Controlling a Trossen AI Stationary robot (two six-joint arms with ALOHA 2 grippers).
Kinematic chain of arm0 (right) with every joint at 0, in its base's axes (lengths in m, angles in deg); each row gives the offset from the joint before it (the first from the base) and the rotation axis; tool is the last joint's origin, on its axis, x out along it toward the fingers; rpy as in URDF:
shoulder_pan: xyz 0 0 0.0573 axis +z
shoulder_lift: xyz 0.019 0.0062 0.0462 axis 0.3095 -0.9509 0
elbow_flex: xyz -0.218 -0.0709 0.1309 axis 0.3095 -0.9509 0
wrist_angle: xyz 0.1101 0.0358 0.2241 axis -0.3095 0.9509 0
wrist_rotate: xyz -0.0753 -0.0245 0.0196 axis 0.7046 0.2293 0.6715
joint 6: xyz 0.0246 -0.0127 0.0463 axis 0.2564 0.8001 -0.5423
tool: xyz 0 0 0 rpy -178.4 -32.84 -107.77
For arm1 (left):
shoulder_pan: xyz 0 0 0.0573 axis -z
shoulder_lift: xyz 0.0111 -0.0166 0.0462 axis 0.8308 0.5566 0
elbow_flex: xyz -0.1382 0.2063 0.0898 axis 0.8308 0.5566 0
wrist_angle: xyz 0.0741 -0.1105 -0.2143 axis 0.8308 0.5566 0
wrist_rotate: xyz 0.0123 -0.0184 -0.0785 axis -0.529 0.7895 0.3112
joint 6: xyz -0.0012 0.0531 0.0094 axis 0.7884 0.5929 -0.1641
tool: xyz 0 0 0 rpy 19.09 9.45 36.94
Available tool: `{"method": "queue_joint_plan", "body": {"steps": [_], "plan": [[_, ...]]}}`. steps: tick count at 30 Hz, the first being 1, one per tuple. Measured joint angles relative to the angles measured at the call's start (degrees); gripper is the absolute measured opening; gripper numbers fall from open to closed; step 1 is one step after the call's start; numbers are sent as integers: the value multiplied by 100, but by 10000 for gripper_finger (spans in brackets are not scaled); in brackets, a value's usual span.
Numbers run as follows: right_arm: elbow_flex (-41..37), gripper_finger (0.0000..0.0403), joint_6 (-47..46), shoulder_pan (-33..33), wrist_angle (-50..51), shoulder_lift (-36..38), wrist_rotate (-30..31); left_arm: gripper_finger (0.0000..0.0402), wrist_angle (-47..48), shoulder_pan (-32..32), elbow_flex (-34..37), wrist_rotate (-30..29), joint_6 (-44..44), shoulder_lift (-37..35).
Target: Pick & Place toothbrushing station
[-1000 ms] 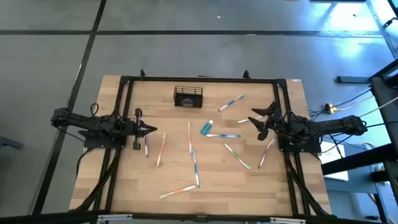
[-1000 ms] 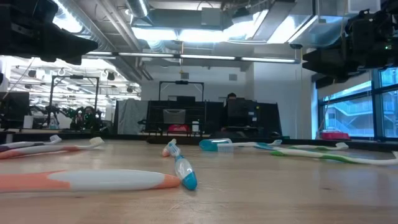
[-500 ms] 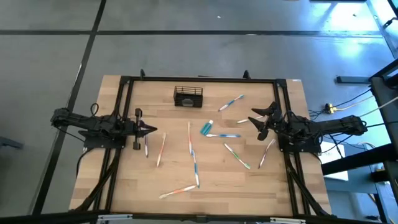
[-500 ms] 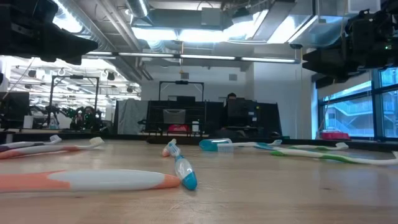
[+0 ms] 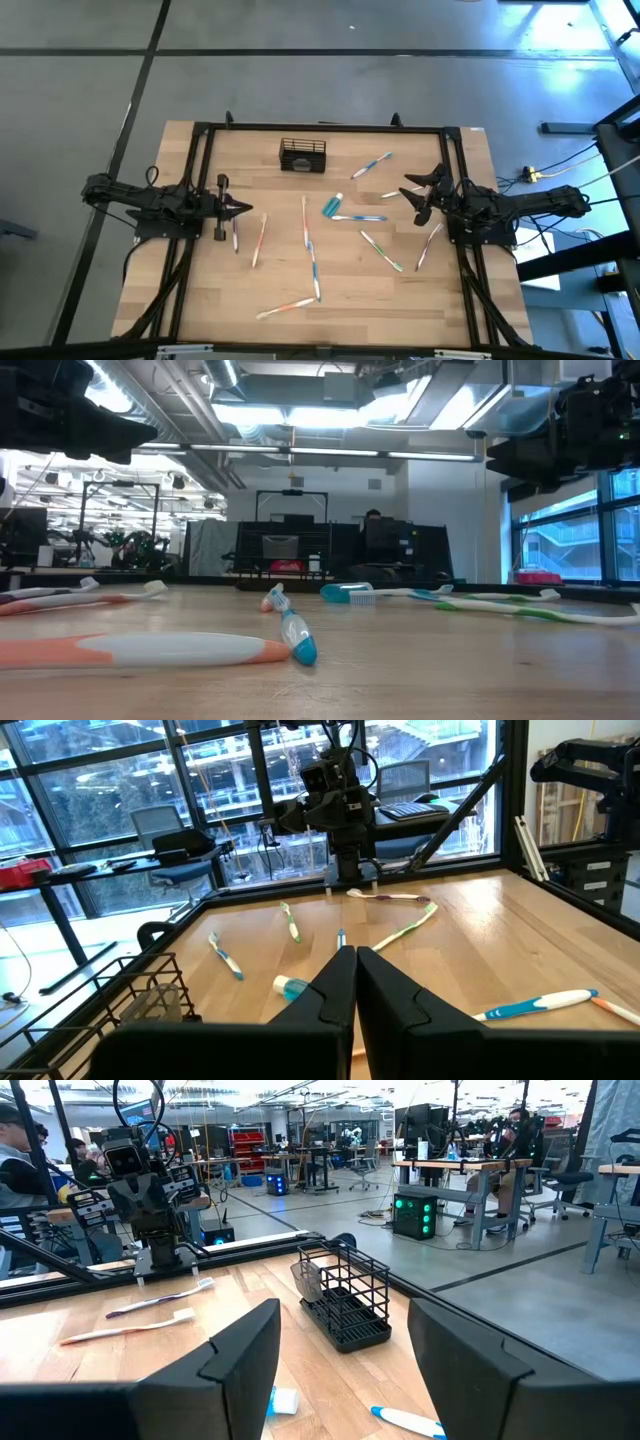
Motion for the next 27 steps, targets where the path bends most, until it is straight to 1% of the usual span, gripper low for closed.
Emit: {"method": "queue_joint_plan", "body": {"steps": [24,27], "plan": [[-1,223,-12,1,-110,0,-4,6,0,-1,2,0,3,1],[0,223,-31,2,-147,1,-107,6,-1,-1,2,-76,269,1]]}}
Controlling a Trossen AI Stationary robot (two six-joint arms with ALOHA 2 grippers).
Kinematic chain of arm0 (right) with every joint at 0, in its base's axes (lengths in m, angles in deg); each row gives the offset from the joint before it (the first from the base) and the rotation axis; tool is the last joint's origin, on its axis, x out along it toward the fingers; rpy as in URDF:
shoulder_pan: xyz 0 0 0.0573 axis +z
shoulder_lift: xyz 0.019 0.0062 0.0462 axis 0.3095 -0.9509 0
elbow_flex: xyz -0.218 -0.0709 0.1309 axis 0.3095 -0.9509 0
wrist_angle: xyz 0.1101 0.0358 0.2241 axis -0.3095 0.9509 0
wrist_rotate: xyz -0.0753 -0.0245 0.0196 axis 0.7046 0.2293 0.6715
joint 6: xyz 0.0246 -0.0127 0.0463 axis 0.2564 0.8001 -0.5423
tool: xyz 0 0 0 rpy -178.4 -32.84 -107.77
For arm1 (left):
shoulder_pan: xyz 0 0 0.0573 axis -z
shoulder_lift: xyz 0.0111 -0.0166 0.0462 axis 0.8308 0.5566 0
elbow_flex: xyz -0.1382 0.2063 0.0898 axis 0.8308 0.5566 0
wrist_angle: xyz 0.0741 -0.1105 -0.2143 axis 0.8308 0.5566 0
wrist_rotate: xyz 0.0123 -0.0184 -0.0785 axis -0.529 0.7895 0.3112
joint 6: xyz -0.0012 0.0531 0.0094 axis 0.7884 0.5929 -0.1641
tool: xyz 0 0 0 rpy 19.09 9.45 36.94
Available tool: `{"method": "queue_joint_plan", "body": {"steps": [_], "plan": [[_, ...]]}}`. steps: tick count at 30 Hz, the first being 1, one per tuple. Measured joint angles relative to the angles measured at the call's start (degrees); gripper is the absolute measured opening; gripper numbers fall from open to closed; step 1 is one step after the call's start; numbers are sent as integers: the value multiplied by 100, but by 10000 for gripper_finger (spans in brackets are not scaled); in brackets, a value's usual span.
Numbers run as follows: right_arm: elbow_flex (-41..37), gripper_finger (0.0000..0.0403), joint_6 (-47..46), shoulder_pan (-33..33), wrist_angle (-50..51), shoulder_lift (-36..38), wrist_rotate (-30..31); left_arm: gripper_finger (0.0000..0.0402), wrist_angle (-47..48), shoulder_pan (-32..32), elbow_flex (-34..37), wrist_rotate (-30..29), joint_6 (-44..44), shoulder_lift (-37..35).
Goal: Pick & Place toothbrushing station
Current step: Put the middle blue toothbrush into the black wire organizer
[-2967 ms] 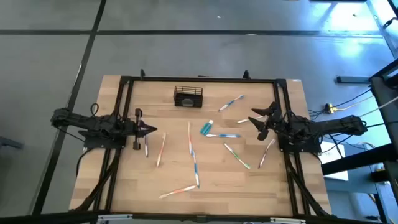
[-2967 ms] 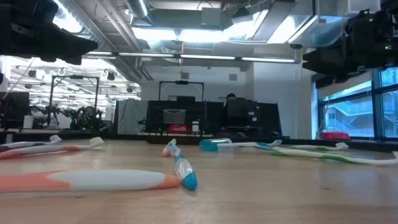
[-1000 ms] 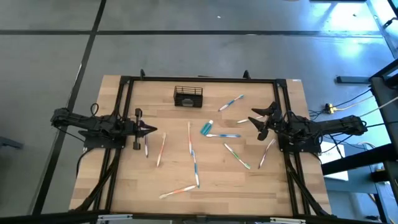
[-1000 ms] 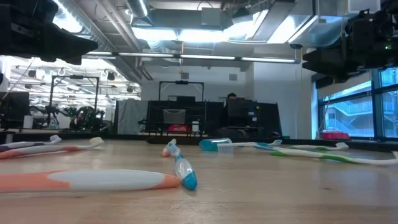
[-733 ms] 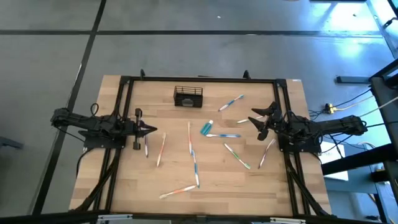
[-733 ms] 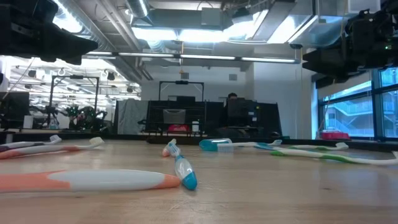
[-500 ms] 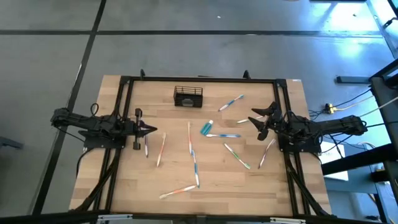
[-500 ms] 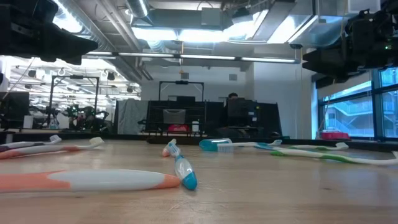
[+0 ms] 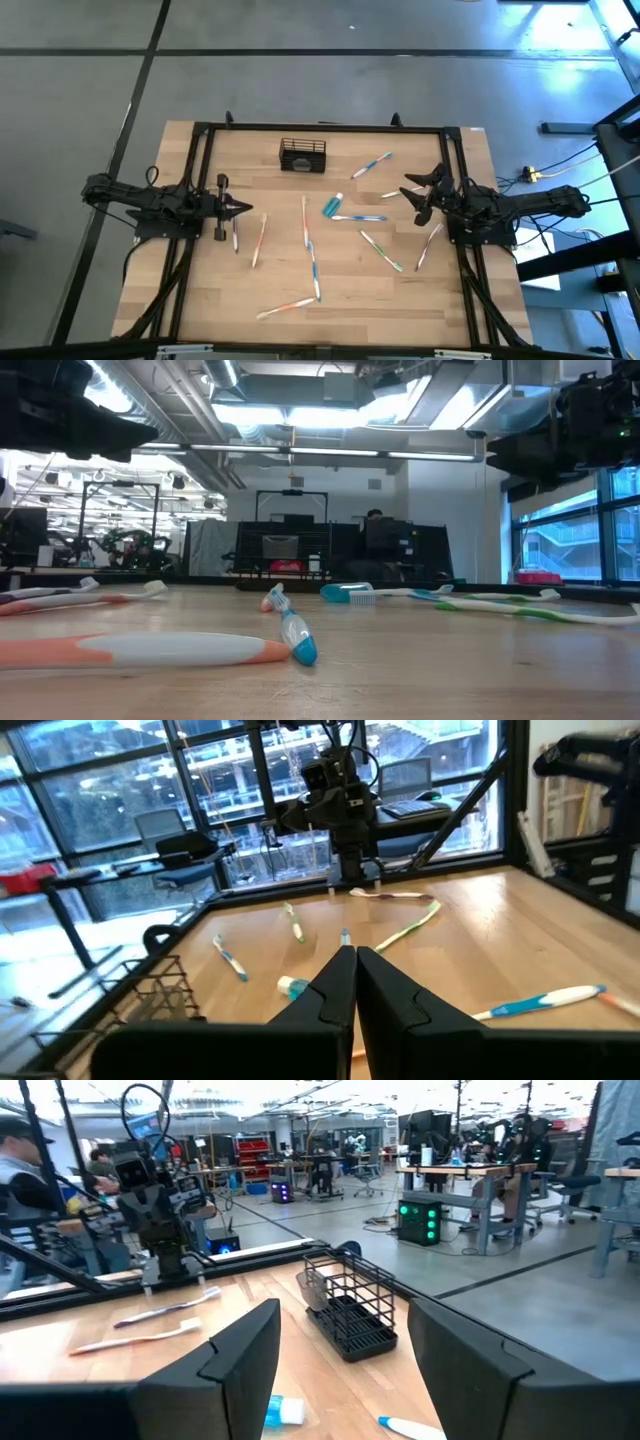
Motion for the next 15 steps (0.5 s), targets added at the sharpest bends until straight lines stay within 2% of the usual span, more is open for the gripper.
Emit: {"method": "queue_joint_plan", "body": {"steps": [15], "plan": [[-1,223,-1006,0,-190,-2,5,6,-27,-2,-1,-25,74,-1]]}}
